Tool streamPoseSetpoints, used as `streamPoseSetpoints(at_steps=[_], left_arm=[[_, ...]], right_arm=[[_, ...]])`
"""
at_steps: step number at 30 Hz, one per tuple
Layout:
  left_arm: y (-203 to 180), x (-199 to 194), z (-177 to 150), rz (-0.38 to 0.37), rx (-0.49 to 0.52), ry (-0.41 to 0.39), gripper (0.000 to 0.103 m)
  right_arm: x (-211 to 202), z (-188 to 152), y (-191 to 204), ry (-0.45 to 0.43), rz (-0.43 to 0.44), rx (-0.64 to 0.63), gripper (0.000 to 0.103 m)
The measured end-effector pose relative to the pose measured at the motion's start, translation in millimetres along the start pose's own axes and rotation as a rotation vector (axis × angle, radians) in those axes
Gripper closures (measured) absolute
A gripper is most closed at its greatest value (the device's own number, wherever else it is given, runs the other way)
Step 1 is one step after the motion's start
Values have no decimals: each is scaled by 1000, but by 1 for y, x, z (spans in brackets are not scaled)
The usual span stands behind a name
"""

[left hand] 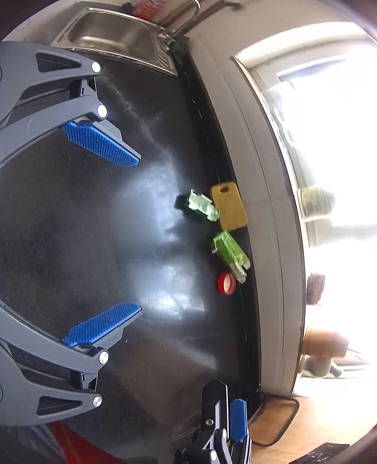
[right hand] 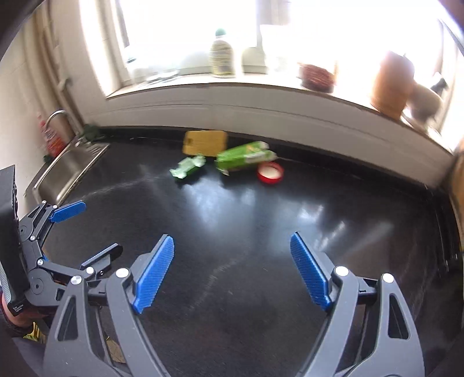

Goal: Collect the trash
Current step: 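Move both open tools back over the counter trash, then grasp the white-green toy car with the left tool while the right tool grasps the red bottle cap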

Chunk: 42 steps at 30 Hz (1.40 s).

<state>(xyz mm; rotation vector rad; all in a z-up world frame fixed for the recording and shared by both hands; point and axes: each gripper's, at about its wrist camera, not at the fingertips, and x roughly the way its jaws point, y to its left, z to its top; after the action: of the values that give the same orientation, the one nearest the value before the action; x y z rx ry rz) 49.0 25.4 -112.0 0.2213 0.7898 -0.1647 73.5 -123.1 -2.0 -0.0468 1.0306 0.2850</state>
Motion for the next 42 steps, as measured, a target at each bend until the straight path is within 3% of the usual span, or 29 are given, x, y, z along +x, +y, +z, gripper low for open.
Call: streamPoseSetpoints(at_steps=[6,18,33,42], left_arm=[[-27,18,8,-34,66,30,11],[2,60,16,1,6,92,11],[55,208,46,14,-42,202,11],[86,256,73,-18,-92,172,11]], right_arm=[[0,-16,-36,8,-24,61,23],[40,17,-42,34,9,51,23],[202,66,-56,164,-11,13,23],[272,92,-67,187,-17,-16,23]])
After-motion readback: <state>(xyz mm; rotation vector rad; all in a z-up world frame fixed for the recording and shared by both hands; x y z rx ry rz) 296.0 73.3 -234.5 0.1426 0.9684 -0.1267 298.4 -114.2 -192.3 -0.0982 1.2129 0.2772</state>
